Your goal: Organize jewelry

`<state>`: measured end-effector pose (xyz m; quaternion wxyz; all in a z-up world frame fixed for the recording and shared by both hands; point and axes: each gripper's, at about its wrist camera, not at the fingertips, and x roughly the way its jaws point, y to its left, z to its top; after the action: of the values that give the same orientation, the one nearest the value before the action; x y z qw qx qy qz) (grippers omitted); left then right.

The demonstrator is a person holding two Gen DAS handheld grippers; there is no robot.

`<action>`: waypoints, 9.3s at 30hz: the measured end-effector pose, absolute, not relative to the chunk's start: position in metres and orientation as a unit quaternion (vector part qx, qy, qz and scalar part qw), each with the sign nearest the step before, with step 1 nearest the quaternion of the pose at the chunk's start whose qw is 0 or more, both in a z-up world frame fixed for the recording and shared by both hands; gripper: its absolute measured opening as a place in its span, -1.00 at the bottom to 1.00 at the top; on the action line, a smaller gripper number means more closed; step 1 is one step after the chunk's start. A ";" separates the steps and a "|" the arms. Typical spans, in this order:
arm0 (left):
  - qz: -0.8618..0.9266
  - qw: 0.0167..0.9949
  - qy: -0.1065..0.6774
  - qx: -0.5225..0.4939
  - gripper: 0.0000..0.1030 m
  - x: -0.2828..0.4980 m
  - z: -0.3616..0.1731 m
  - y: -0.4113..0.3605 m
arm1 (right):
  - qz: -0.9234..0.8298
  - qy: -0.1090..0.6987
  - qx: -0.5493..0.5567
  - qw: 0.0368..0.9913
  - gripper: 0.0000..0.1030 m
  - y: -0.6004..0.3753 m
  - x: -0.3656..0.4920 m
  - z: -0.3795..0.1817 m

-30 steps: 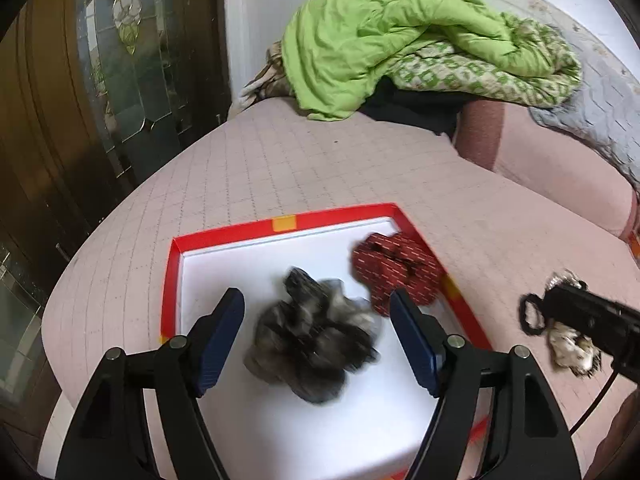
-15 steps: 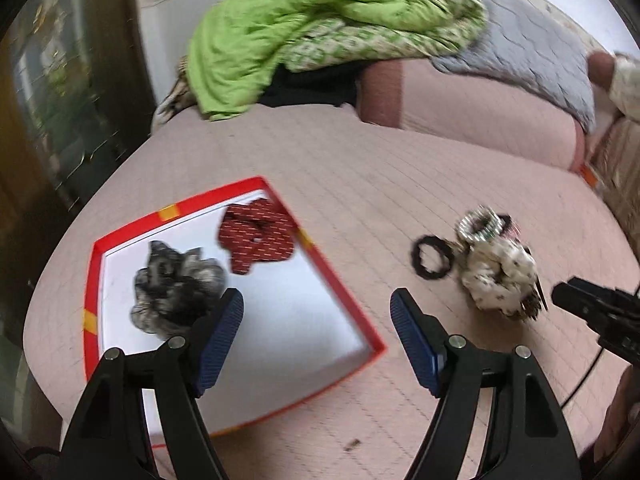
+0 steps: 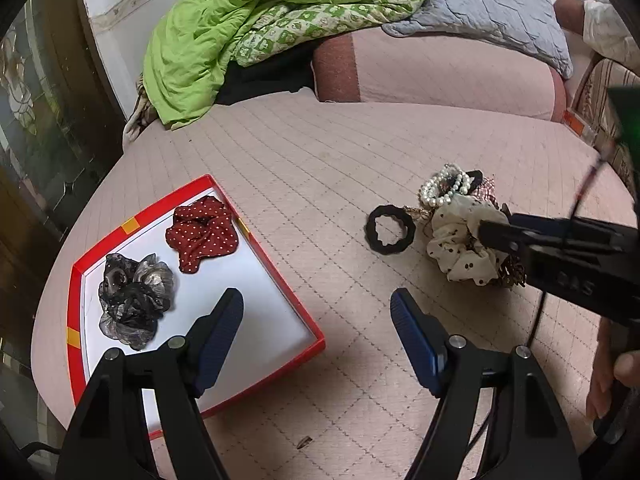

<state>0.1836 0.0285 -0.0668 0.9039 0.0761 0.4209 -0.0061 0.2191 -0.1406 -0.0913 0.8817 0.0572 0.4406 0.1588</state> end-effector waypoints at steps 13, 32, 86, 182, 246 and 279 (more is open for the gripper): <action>-0.002 0.904 0.418 0.091 0.46 0.178 -0.055 0.015 | 0.173 0.441 0.089 0.876 -0.82 -0.156 0.223 -0.098; -0.138 0.878 0.458 0.018 0.46 0.204 -0.007 -0.057 | 0.113 0.323 0.249 0.906 -0.82 -0.310 0.158 -0.045; -0.163 0.904 0.395 -0.027 -0.82 0.147 -0.047 0.021 | 0.242 0.354 0.169 0.888 -0.82 -0.212 0.154 -0.056; -0.015 0.927 0.374 -0.018 0.34 0.171 -0.013 0.098 | 0.033 0.363 0.023 0.931 0.77 -0.160 0.176 -0.031; -0.148 0.845 0.513 0.027 -0.39 0.288 -0.125 -0.031 | 0.062 0.493 0.171 0.851 -0.43 -0.218 0.222 -0.117; -0.144 0.893 0.427 0.017 -0.89 0.185 -0.062 -0.008 | 0.127 0.438 0.153 0.877 -0.43 -0.196 0.192 -0.078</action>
<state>0.1849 -0.0077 -0.0619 0.8927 0.0174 0.4269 -0.1435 0.1920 -0.1958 -0.0783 0.8766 0.1532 0.4383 0.1265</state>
